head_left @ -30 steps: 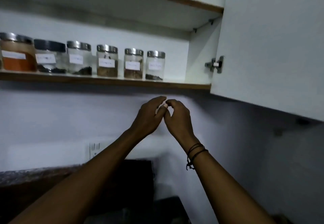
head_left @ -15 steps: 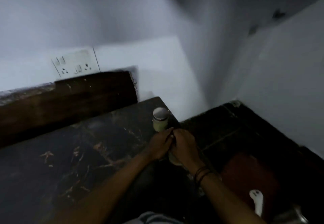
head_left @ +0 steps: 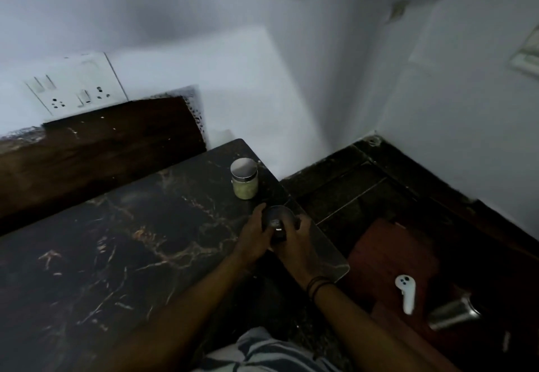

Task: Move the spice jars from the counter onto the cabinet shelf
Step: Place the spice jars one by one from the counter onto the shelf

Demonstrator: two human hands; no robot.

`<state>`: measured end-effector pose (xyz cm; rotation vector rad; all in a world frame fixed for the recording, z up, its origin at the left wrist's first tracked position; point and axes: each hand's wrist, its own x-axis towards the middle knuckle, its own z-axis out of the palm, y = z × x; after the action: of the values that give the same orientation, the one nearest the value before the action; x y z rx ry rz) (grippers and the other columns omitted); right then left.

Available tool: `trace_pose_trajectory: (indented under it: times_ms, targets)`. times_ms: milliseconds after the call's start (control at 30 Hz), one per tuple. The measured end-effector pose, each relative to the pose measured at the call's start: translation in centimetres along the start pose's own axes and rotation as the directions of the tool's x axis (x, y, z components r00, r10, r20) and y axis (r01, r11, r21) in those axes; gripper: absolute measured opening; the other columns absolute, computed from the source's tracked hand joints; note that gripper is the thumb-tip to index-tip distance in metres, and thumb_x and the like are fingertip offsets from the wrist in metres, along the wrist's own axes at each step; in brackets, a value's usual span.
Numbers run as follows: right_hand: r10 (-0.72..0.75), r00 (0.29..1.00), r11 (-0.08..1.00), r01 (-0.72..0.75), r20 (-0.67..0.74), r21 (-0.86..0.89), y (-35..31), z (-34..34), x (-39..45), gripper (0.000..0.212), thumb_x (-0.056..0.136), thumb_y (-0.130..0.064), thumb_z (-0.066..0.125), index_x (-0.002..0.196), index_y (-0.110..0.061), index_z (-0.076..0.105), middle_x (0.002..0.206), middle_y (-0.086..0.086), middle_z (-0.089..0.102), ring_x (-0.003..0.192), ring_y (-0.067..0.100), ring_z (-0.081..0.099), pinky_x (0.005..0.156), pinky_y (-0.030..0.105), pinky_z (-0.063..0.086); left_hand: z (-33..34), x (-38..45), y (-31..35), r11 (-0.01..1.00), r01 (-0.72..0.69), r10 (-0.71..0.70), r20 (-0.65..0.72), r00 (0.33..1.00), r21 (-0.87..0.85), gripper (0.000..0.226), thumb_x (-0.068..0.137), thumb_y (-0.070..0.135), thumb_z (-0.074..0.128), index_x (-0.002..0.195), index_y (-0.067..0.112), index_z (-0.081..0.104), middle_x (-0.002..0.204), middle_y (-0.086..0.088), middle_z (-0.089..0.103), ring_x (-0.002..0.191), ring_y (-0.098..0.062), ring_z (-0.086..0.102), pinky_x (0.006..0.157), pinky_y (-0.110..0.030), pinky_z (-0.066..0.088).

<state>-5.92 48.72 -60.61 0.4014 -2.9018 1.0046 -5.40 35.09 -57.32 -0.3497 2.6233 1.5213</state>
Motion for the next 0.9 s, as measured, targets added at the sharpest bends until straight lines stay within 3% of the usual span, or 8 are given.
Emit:
trace_pose_trajectory:
  times_ms: [100, 167, 300, 433, 533, 633, 800, 900]
  targets:
    - [-0.009, 0.991, 0.951, 0.049, -0.132, 0.306, -1.5, -1.3, 0.6, 0.067, 0.065, -0.04, 0.08, 0.123, -0.025, 0.05, 0.124, 0.0, 0.044, 0.104, 0.011, 0.053, 0.086, 0.017, 0.048, -1.0, 0.2, 0.9, 0.986, 0.076, -0.097, -0.131, 0.987, -0.151, 0.045, 0.101, 0.021, 0.048, 0.143, 0.007, 0.042, 0.144, -0.017, 0.051, 0.129, -0.028, 0.051, 0.113, -0.046, 0.039]
    - [-0.04, 0.984, 0.878, 0.117, -0.172, 0.465, -2.5, -2.5, 1.3, 0.064, 0.064, -0.029, 0.079, 0.121, -0.02, 0.052, 0.124, 0.0, 0.051, 0.112, 0.012, 0.054, 0.095, 0.022, 0.048, -2.1, -0.1, 1.6, 0.961, 0.056, -0.114, -0.204, 0.972, -0.271, 0.033, 0.103, 0.024, 0.042, 0.112, -0.001, 0.062, 0.113, -0.024, 0.067, 0.1, -0.026, 0.062, 0.095, -0.051, 0.051]
    - [0.031, 0.999, 0.654, -0.043, 0.03, 0.755, -4.3, -5.0, 2.9, 0.066, 0.073, -0.016, 0.065, 0.135, -0.031, 0.046, 0.136, -0.001, 0.054, 0.12, 0.012, 0.057, 0.095, 0.025, 0.052, -3.9, -2.1, 3.2, 0.879, 0.024, -0.163, -0.253, 0.954, -0.476, 0.029, 0.104, 0.021, 0.043, 0.087, 0.001, 0.056, 0.078, -0.018, 0.056, 0.075, -0.025, 0.052, 0.069, -0.039, 0.045]
    - [-0.031, 0.987, 0.35, -0.14, 0.16, 0.926, -4.9, -6.3, 4.6, 0.056, 0.08, -0.015, 0.059, 0.133, -0.029, 0.05, 0.134, 0.006, 0.059, 0.115, 0.024, 0.064, 0.085, 0.036, 0.058, -6.5, -4.1, 3.9, 0.883, -0.038, -0.093, -0.255, 0.962, -0.468, 0.03, 0.1, 0.027, 0.048, 0.098, -0.002, 0.057, 0.089, -0.026, 0.063, 0.077, -0.037, 0.06, 0.073, -0.048, 0.051]
    - [-0.04, 0.96, 0.026, -0.275, 0.276, 0.961, -5.6, -6.1, 5.1, 0.051, 0.076, -0.028, 0.062, 0.126, -0.017, 0.059, 0.126, 0.018, 0.063, 0.107, 0.036, 0.066, 0.08, 0.045, 0.057, -8.3, -5.0, 4.1, 0.812, 0.041, -0.136, -0.121, 0.983, -0.583, 0.037, 0.092, 0.042, 0.06, 0.112, 0.012, 0.061, 0.111, -0.02, 0.069, 0.104, -0.038, 0.066, 0.095, -0.054, 0.053]
    - [-0.013, 0.9, -0.174, -0.431, 0.436, 0.885, -6.8, -4.7, 4.5, 0.058, 0.073, -0.037, 0.061, 0.124, -0.009, 0.062, 0.113, 0.021, 0.069, 0.097, 0.039, 0.069, 0.078, 0.047, 0.058, -9.0, -5.8, 4.2, 0.707, 0.135, -0.155, 0.035, 0.987, -0.694, 0.058, 0.082, 0.052, 0.064, 0.124, 0.012, 0.057, 0.121, -0.016, 0.068, 0.115, -0.035, 0.064, 0.097, -0.053, 0.053]
    - [0.024, 0.805, -0.202, -0.576, 0.592, 0.792, -9.3, -2.4, 3.5, 0.05, 0.08, -0.037, 0.048, 0.104, -0.003, 0.076, 0.096, 0.021, 0.074, 0.084, 0.037, 0.073, 0.07, 0.041, 0.06, -9.8, -6.7, 4.1, 0.608, 0.161, -0.121, 0.11, 0.987, -0.778, 0.06, 0.085, 0.045, 0.062, 0.132, 0.009, 0.053, 0.129, -0.025, 0.062, 0.115, -0.039, 0.06, 0.1, -0.065, 0.046]
    - [0.056, 0.783, -0.096, -0.614, 0.62, 0.784, -10.9, -1.9, 3.9, 0.052, 0.092, -0.039, 0.038, 0.092, -0.009, 0.08, 0.091, 0.019, 0.076, 0.078, 0.032, 0.075, 0.063, 0.035, 0.06, -10.5, -6.9, 4.2, 0.615, 0.14, -0.123, 0.08, 0.989, -0.776, 0.06, 0.082, 0.043, 0.065, 0.131, 0.01, 0.055, 0.126, -0.025, 0.063, 0.11, -0.037, 0.06, 0.104, -0.067, 0.042]
